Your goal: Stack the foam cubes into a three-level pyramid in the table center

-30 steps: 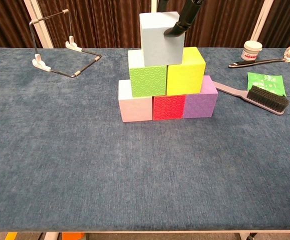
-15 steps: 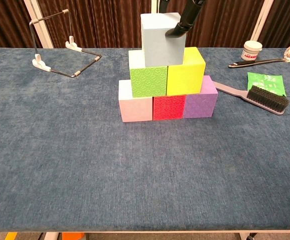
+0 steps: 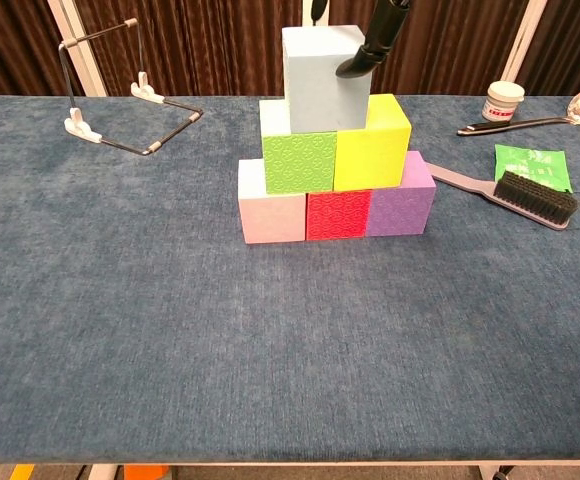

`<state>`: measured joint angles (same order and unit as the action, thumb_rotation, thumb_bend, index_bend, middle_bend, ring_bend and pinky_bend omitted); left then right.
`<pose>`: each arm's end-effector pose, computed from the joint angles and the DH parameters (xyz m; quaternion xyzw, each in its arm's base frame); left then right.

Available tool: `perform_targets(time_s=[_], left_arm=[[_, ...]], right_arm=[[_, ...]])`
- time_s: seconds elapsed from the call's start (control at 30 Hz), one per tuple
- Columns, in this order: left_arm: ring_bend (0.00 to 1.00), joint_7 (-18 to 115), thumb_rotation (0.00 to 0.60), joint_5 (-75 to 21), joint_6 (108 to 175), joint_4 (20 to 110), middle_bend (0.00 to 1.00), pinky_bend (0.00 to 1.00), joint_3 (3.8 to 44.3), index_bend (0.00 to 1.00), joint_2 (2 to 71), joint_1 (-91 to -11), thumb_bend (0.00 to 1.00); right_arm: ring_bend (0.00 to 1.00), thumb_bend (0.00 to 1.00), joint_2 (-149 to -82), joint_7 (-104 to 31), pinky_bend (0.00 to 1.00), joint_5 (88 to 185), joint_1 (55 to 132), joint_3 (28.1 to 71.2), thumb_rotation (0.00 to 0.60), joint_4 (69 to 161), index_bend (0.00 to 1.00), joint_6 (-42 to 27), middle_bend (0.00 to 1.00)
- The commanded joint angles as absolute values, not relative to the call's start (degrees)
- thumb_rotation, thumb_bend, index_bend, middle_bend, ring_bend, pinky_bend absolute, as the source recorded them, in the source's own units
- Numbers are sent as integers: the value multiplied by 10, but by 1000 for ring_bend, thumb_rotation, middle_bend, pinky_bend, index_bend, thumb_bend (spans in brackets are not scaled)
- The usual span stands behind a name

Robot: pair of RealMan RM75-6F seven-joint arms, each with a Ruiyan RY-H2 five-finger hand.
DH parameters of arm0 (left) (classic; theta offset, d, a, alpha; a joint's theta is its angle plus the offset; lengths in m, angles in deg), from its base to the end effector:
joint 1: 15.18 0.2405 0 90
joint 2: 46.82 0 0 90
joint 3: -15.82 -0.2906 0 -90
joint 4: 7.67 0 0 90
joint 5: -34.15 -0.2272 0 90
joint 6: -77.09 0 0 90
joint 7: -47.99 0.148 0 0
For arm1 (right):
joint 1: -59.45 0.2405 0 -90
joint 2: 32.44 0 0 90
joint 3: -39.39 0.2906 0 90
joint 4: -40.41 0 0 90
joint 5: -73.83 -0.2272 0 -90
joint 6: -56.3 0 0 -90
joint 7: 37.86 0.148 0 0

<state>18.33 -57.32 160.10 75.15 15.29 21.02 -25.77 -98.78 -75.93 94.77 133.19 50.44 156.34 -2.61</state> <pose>-0.3534 0.2132 0.1333 -0.5672 -0.4918 -0.4998 0.4321 -0.0002 -0.3817 0.0625 0.7847 -0.3525 0.3228 0.3947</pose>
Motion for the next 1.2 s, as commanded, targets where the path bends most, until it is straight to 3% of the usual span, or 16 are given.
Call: perform_targets(time_s=[0.03, 0.23, 0.47, 0.6, 0.8, 0.9, 1.0, 1.2], left_arm=[[52, 183, 600, -573, 1601, 751, 159, 79, 153, 83, 210, -258, 209], [52, 182, 600, -574, 1603, 755, 159, 79, 154, 82, 207, -258, 209], [52, 182, 600, -574, 1612, 767, 158, 79, 160, 83, 196, -258, 210], [52, 194, 600, -573, 1624, 766, 157, 80, 169, 84, 193, -258, 208], [24, 246, 600, -577, 1643, 730, 129, 80, 179, 102, 205, -258, 206], [16, 288, 600, -563, 1660, 714, 110, 80, 193, 110, 210, -251, 188], [7, 341, 600, -548, 1671, 701, 98, 80, 201, 121, 210, -244, 159], [0, 419, 600, -539, 1681, 698, 76, 80, 194, 122, 208, -224, 104]], right_arm=[[0, 191, -987, -757, 0, 948, 1331, 506, 600, 1563, 0, -25, 103], [0, 177, -971, -751, 0, 952, 1327, 511, 600, 1575, 0, -24, 77], [0, 161, -889, -726, 0, 985, 1296, 517, 600, 1642, 0, -22, 48], [0, 143, -817, -692, 0, 1059, 1233, 507, 600, 1699, 0, -54, 24], [0, 120, -743, -622, 0, 1300, 1064, 423, 600, 1727, 0, -118, 0], [0, 119, -755, -575, 0, 1446, 962, 375, 600, 1684, 0, -196, 0], [0, 118, -782, -541, 0, 1529, 887, 337, 600, 1630, 0, -252, 0], [0, 119, -860, -502, 0, 1599, 783, 298, 600, 1516, 0, -320, 0]])
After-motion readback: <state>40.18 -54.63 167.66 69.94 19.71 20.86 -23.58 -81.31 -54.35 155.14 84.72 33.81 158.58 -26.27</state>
